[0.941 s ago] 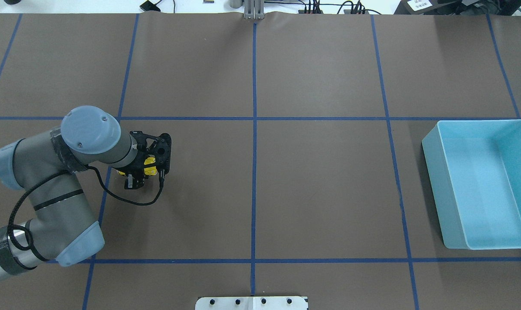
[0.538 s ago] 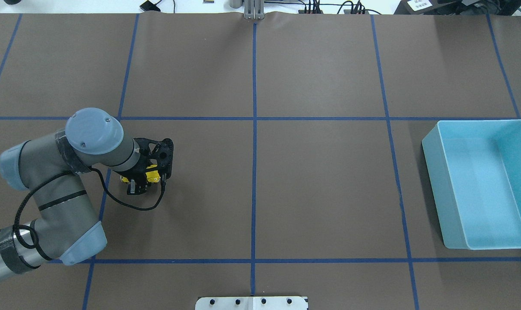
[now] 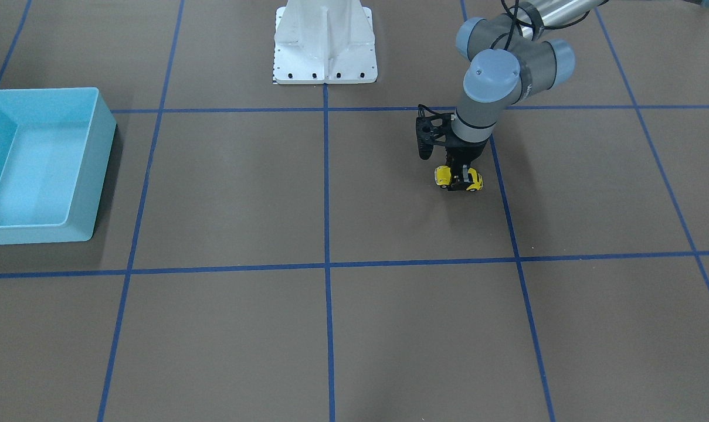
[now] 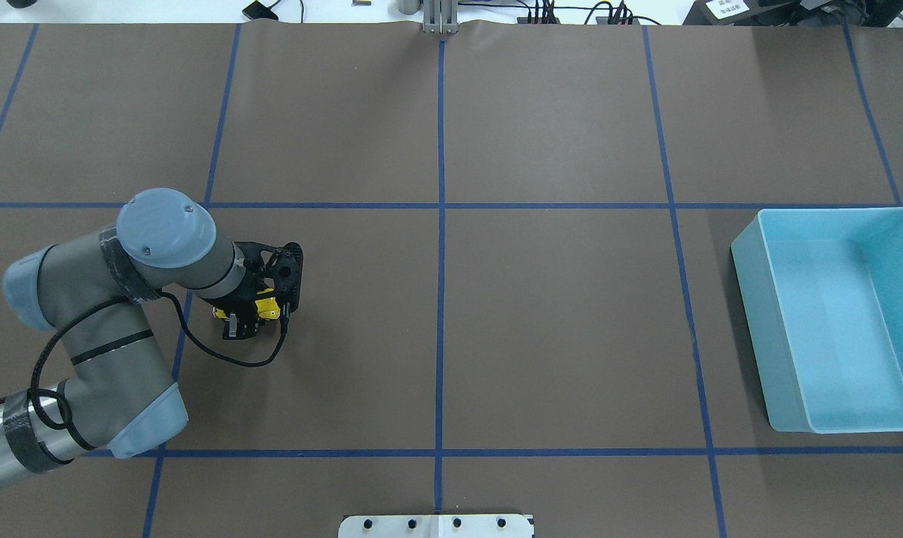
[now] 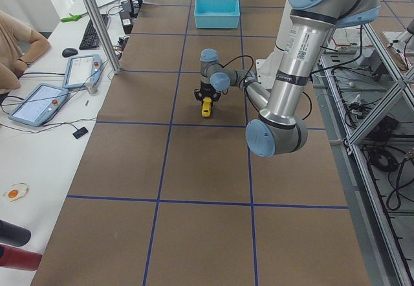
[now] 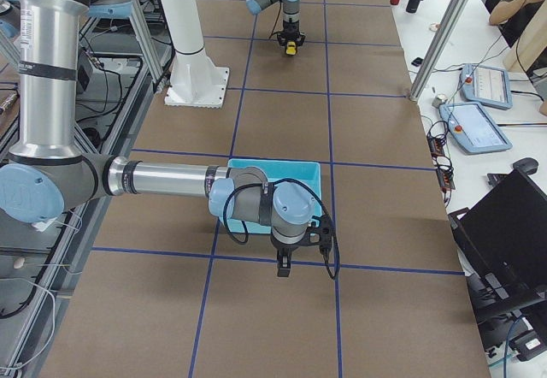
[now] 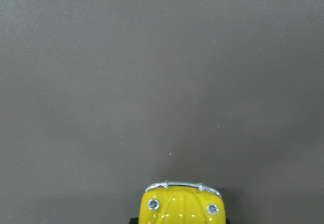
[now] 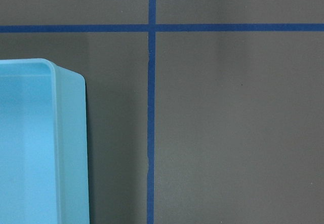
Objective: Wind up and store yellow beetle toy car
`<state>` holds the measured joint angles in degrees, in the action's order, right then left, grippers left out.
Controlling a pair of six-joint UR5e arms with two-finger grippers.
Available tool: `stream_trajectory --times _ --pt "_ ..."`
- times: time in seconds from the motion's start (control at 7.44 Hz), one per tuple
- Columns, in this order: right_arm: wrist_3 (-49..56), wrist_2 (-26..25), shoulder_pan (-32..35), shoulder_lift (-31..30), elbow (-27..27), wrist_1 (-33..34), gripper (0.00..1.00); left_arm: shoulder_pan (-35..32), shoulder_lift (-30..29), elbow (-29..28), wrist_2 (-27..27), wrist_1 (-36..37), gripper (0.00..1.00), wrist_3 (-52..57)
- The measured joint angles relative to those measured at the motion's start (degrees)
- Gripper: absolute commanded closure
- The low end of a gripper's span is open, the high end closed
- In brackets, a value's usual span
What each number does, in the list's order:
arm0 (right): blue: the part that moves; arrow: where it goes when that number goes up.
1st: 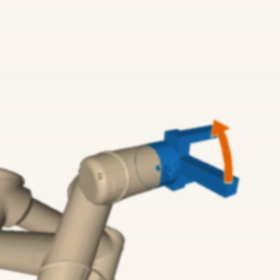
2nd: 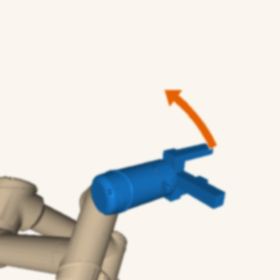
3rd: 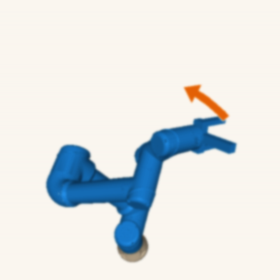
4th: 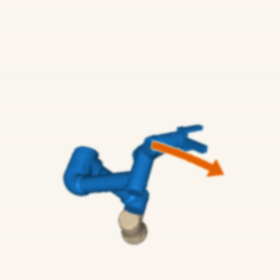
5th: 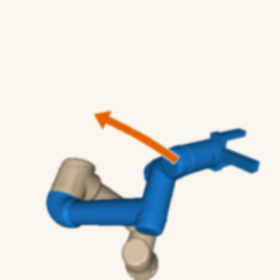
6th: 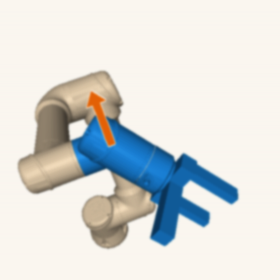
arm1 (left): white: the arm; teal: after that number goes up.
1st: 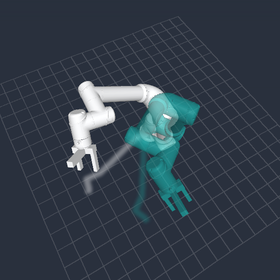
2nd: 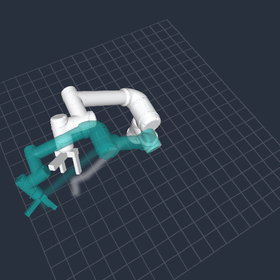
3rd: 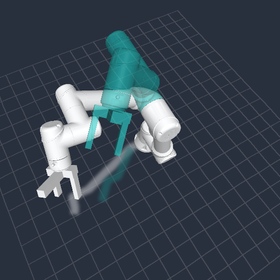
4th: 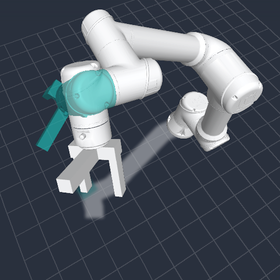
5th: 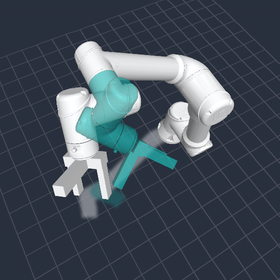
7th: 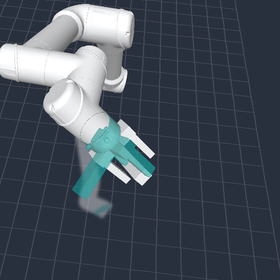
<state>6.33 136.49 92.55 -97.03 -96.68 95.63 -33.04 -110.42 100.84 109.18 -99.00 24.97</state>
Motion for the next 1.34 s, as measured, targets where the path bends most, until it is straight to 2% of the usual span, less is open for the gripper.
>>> stream_trajectory --times 1.34 --pt "0.0 0.0 0.0 0.1 0.0 0.0 0.0 -0.1 1.3 -0.1 -0.2 -0.1 0.91 0.2"
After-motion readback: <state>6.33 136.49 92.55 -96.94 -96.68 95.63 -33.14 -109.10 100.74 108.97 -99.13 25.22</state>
